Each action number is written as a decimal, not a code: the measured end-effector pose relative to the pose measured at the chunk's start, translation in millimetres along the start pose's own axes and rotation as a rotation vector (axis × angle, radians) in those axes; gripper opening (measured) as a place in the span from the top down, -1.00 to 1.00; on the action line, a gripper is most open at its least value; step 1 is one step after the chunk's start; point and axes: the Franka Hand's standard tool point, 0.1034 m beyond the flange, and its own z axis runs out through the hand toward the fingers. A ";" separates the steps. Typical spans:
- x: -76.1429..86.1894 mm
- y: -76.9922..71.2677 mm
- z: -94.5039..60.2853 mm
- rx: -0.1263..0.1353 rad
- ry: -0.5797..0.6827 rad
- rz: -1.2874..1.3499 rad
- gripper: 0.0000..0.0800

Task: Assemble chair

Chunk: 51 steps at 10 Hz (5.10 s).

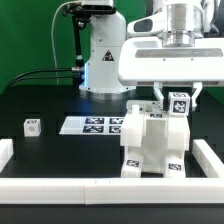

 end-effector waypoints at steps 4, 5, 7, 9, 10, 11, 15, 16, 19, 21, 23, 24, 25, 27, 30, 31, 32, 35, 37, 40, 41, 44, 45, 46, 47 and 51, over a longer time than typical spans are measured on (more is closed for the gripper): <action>-1.7 0.0 0.8 0.000 -0.009 0.000 -0.26; -1.7 0.1 0.8 0.000 -0.009 0.000 -0.54; -4.9 -2.1 1.2 0.007 -0.058 0.007 -0.60; 1.8 -12.3 -8.9 0.049 -0.210 0.041 -0.62; 1.8 -11.7 -9.8 0.059 -0.303 0.048 -0.62; 5.0 -11.0 -10.1 0.064 -0.381 0.051 -0.62; 8.3 0.1 -4.2 0.018 -0.624 0.048 -0.62; 8.7 0.2 -2.9 0.016 -0.613 0.042 -0.62; 8.3 0.6 -2.7 -0.005 -0.614 0.109 0.08; 8.2 0.5 -2.7 -0.048 -0.614 0.244 0.34; 7.6 0.0 -2.4 -0.097 -0.611 0.395 0.34; 7.2 -1.2 -2.6 -0.127 -0.609 0.488 0.34; 6.9 -2.5 -2.5 -0.177 -0.606 0.643 0.34; 8.9 -2.7 -0.6 -0.253 -0.591 0.917 0.34; 9.2 -3.4 -0.5 -0.285 -0.580 1.029 0.34; 8.7 -3.3 -0.4 -0.285 -0.581 1.025 0.14; 8.3 -2.9 -0.3 -0.270 -0.583 0.979 0.14; 11.6 1.5 -6.1 -0.122 -0.590 0.567 -0.57; 8.5 -0.1 -11.4 -0.074 -0.569 0.353 -0.61; 11.0 4.4 -9.1 0.011 -0.567 0.045 -0.62; 17.4 8.7 -5.1 0.069 -0.551 -0.163 -0.62; 16.0 7.2 -0.5 0.104 -0.548 -0.295 -0.62; 15.9 7.7 -0.2 0.099 -0.549 -0.280 -0.40; 15.8 7.7 -0.2 0.099 -0.549 -0.279 0.13; 15.7 7.5 -0.1 0.077 -0.552 -0.199 0.13; 15.5 7.7 0.4 -0.033 -0.556 0.181 0.30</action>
Offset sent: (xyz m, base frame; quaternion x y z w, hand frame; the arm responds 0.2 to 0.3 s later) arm 0.0000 0.0000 0.0000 0.0000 0.0000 0.0000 1.0000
